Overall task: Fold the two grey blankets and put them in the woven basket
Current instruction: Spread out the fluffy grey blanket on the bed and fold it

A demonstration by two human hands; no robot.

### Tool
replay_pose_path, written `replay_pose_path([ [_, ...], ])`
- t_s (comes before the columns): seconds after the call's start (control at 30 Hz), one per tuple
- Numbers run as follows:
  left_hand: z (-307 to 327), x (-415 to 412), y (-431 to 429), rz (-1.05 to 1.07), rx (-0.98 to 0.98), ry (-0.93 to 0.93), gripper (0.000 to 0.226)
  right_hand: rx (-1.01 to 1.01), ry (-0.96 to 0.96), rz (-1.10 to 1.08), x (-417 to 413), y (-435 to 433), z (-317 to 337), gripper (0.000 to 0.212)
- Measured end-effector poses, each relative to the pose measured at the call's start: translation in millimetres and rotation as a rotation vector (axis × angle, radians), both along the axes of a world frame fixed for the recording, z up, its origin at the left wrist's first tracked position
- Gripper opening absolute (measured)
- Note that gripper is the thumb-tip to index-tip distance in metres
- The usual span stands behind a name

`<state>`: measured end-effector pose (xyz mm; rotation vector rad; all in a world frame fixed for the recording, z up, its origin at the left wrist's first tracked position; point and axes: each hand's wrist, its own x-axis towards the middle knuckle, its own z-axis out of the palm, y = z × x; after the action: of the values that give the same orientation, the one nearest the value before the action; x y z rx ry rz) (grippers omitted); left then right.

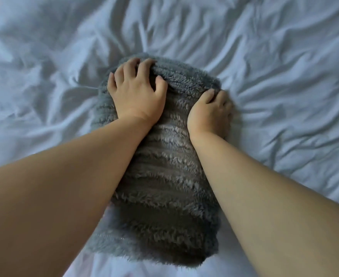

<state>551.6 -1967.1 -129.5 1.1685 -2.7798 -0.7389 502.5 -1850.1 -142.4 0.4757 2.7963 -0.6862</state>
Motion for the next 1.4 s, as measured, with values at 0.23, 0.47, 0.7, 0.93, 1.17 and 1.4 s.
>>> replay_pose_path([
  [0.23,102.2,70.2,18.0,0.060,0.144,-0.058,0.059,0.146,0.295,0.833,28.6,2.7,81.3,0.059],
  [0.47,117.3,159.0,121.9,0.382,0.163,-0.169,0.057,0.339,0.362,1.168,36.0,-12.7,79.0,0.059],
  [0.7,104.3,156.7,154.5,0.532,0.127,-0.036,0.063,0.369,0.485,1.471,30.8,-18.4,92.3,0.058],
  [0.93,42.0,174.3,159.1,0.608,-0.107,0.241,0.061,0.308,0.400,1.857,-8.8,-30.8,78.0,0.064],
  [1.17,-36.3,151.3,157.9,0.572,-0.296,0.303,0.053,-0.068,0.601,1.682,-32.1,-19.2,-13.3,0.069],
  [1.4,-85.4,120.4,151.9,0.579,-0.384,0.328,0.055,-0.269,0.653,1.644,-58.7,-29.1,-84.8,0.063],
])
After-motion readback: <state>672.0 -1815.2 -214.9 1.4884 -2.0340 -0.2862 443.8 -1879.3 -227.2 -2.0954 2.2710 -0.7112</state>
